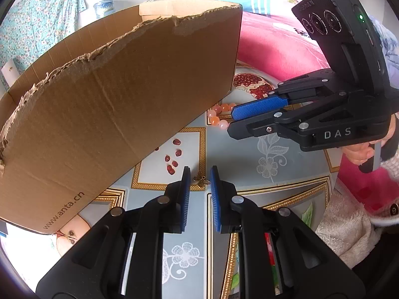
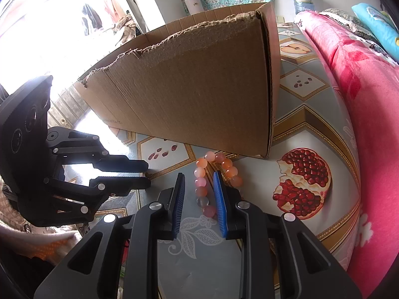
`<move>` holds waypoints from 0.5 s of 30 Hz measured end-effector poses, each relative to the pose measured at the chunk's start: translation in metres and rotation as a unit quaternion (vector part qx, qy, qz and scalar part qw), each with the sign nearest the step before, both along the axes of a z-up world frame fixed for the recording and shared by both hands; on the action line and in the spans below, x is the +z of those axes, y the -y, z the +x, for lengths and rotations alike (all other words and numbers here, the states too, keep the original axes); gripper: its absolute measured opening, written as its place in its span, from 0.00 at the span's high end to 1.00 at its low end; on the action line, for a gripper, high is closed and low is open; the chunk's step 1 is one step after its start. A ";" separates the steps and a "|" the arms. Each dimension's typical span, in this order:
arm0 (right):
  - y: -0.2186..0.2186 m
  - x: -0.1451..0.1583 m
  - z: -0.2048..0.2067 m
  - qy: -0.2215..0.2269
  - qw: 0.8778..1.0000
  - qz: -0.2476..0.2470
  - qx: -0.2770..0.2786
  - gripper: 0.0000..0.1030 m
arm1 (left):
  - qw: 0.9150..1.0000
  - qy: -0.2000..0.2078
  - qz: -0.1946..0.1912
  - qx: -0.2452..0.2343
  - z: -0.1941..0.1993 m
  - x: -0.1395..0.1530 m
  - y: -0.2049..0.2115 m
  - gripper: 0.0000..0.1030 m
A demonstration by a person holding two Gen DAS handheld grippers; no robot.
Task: Organize jewelry
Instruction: 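Position the open right tool fingers around the pink-orange bead bracelet, then close the right tool on the pink-orange bead bracelet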
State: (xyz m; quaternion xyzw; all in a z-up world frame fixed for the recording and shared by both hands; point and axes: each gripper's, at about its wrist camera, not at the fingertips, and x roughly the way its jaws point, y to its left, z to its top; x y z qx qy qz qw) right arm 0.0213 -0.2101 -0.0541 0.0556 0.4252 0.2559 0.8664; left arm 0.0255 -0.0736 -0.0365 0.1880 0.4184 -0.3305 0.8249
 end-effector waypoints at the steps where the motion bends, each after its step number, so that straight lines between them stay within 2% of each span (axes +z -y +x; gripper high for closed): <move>1: 0.000 0.000 0.000 0.000 1.000 0.000 0.000 0.77 | 1.000 0.000 0.001 0.001 0.000 0.000 0.001 0.85; 9: 0.000 0.000 -0.001 0.000 1.000 0.000 0.000 0.77 | 1.000 -0.017 -0.003 -0.007 0.002 0.000 0.000 0.85; 15: 0.000 0.000 0.000 -0.001 1.000 0.001 -0.001 0.77 | 1.000 -0.012 0.008 -0.004 0.004 0.000 0.002 0.85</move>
